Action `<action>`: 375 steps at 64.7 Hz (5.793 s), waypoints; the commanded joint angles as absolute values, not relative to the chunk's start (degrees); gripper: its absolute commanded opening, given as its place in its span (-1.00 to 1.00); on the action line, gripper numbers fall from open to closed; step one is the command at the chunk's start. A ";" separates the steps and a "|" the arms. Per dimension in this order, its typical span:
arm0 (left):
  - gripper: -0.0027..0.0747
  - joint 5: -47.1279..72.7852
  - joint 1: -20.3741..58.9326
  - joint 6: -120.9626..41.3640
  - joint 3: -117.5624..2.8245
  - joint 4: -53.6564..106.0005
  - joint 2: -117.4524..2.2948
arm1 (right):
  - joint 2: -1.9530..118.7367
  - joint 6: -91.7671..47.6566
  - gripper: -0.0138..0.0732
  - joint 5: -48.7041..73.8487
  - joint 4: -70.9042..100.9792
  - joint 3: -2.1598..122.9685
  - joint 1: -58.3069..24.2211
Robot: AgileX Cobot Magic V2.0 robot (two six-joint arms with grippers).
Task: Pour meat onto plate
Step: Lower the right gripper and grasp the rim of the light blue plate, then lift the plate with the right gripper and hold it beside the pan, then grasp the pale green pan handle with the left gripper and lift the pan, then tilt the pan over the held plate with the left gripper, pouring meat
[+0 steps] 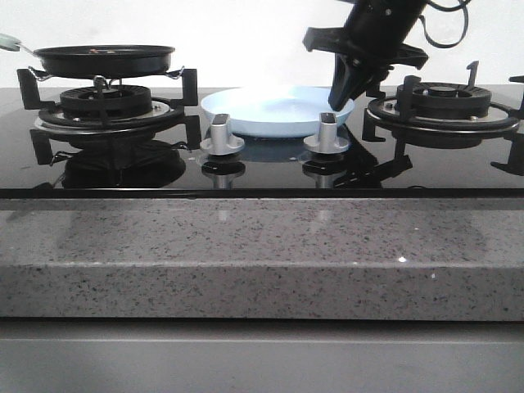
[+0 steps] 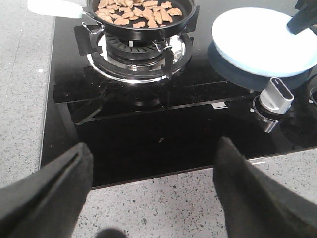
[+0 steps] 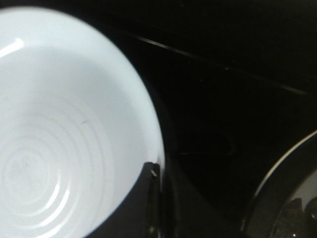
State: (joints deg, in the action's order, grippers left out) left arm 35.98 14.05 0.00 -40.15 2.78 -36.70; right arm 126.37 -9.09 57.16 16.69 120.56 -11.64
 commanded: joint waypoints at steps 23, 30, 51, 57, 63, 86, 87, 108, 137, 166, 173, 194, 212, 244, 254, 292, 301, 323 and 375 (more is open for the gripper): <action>0.39 32.21 14.62 0.00 -41.68 3.26 -37.01 | 119.21 -5.65 -0.95 51.05 17.81 122.11 -11.58; 0.39 32.21 14.62 0.00 -41.68 3.26 -37.01 | 115.92 -5.65 -0.95 51.18 19.22 122.11 -11.58; 0.39 31.99 14.62 0.00 -41.68 3.26 -37.01 | 103.39 -8.72 -0.96 51.22 20.29 108.60 -12.73; 0.39 31.99 14.62 0.00 -41.68 3.26 -37.01 | 98.27 -10.66 -0.96 47.71 20.82 100.05 -13.93; 0.39 31.99 14.62 0.00 -41.68 3.26 -37.01 | 93.79 -11.25 -0.96 43.69 21.49 92.50 -14.99; 0.39 31.99 14.62 0.00 -41.68 3.26 -37.01 | 86.16 -11.62 -0.96 38.58 24.46 74.15 -15.57; 0.39 31.99 14.62 0.00 -41.68 3.26 -37.01 | 86.16 -11.66 -0.96 38.58 24.57 73.91 -15.57; 0.39 31.99 14.62 0.00 -41.68 3.26 -37.01 | 86.73 -13.48 -0.96 36.84 27.40 72.93 -15.58; 0.50 31.00 14.62 0.00 -41.96 -0.45 -37.12 | 88.08 -13.48 -0.96 37.24 27.45 72.93 -15.58; 0.75 37.91 5.27 1.15 -54.92 1.16 -52.00 | 88.07 -13.48 -0.96 37.29 27.45 72.93 -15.58; 0.75 38.89 1.38 0.87 -58.74 4.32 -56.57 | 88.07 -13.48 -0.96 37.29 27.45 72.93 -15.58; 0.75 43.05 -12.63 -19.16 -67.67 35.71 -70.32 | 88.07 -13.48 -0.96 37.29 27.45 72.93 -15.58; 0.75 46.41 -19.61 -27.41 -72.31 53.28 -80.75 | 88.07 -13.48 -0.96 37.29 27.45 72.93 -15.58; 0.75 52.79 -20.77 -34.34 -80.48 78.48 -98.45 | 88.07 -13.48 -0.96 37.29 27.45 72.93 -15.58; 0.75 53.59 -20.51 -34.34 -82.52 80.47 -102.08 | 88.07 -13.48 -0.96 37.29 27.45 72.93 -15.58; -0.01 54.54 -18.47 -34.34 -85.72 83.87 -105.52 | 88.07 -13.48 -0.96 37.31 27.45 72.93 -15.58; -0.30 55.82 -18.47 -34.34 -85.72 85.09 -105.52 | 88.07 -13.48 -0.96 37.31 27.45 72.93 -15.58; -0.80 56.45 -18.47 -34.34 -85.72 85.47 -105.52 | 88.07 -13.48 -0.96 37.31 27.45 72.93 -15.58; -0.98 58.05 -17.99 -39.14 -79.58 86.23 -86.00 | 88.07 -13.48 -0.96 37.31 27.45 72.93 -15.58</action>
